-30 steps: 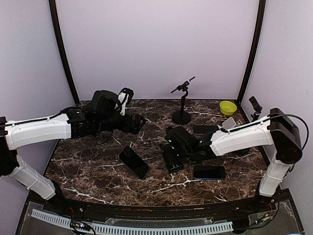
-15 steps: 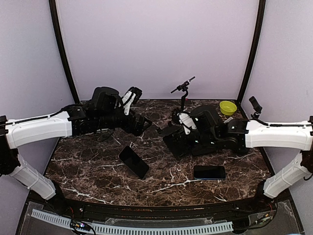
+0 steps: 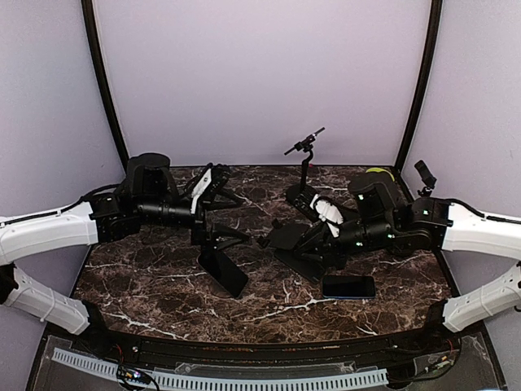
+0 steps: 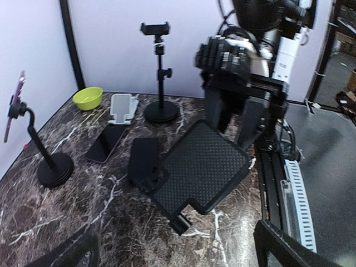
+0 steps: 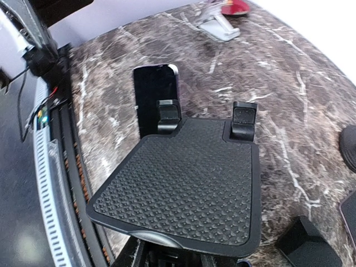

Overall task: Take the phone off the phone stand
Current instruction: Pass from the right arm to the left

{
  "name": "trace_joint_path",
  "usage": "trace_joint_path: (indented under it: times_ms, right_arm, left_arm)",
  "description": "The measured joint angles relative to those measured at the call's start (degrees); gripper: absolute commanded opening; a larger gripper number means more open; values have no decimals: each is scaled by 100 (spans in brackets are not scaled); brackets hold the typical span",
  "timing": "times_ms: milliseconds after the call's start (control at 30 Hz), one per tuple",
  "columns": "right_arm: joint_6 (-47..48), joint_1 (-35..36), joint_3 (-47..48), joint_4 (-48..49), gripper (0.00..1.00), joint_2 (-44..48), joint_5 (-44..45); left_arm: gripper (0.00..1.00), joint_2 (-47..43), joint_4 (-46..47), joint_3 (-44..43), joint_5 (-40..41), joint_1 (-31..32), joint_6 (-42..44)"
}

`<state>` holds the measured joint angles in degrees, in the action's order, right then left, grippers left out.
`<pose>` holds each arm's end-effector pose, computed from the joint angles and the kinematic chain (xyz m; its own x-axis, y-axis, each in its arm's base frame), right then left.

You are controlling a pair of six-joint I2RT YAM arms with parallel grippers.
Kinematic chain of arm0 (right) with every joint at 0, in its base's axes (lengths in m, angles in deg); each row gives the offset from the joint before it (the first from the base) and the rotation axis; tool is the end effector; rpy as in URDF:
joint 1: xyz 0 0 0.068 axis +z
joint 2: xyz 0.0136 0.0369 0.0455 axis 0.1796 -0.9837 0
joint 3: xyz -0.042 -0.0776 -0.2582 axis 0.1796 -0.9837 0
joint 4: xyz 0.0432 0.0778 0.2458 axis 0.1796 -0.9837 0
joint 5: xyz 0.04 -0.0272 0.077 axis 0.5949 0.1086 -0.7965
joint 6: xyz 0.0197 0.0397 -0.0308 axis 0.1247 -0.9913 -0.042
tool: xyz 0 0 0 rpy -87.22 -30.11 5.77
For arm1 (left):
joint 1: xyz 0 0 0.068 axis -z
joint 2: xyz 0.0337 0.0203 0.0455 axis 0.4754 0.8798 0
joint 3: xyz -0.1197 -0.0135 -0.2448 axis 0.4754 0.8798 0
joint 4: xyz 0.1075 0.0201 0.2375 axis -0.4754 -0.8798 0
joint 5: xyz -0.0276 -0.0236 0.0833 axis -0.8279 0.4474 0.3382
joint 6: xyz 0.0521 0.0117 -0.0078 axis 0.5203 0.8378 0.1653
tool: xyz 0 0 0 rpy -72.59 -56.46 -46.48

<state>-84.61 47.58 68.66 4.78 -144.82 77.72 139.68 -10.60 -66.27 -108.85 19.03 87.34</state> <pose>0.1332 0.2221 0.2989 -0.3235 -0.4639 -0.8247 -0.8932 0.4375 0.1043 0.1842 -0.2259 0.3254 0.0016 0.2138 -0.9769 0.9759 0.2129 0.0482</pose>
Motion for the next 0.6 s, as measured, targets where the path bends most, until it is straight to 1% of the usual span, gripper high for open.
trace_joint_path:
  times_ms: [67,167,400,600]
  right_arm:
    - [149,0,-2,-105,8,-2,-297]
    - [337,0,2,-247,7,-42,-647]
    - [693,31,33,-575,5,-120,-1228]
    - [866,208,151,-619,5,-120,-1462]
  left_arm:
    - [99,-133,162,201,-382,52,251]
    - [99,-166,234,297,-575,216,616]
    - [99,186,120,136,-568,935,1388]
    - [99,686,59,-111,-542,1178,1663]
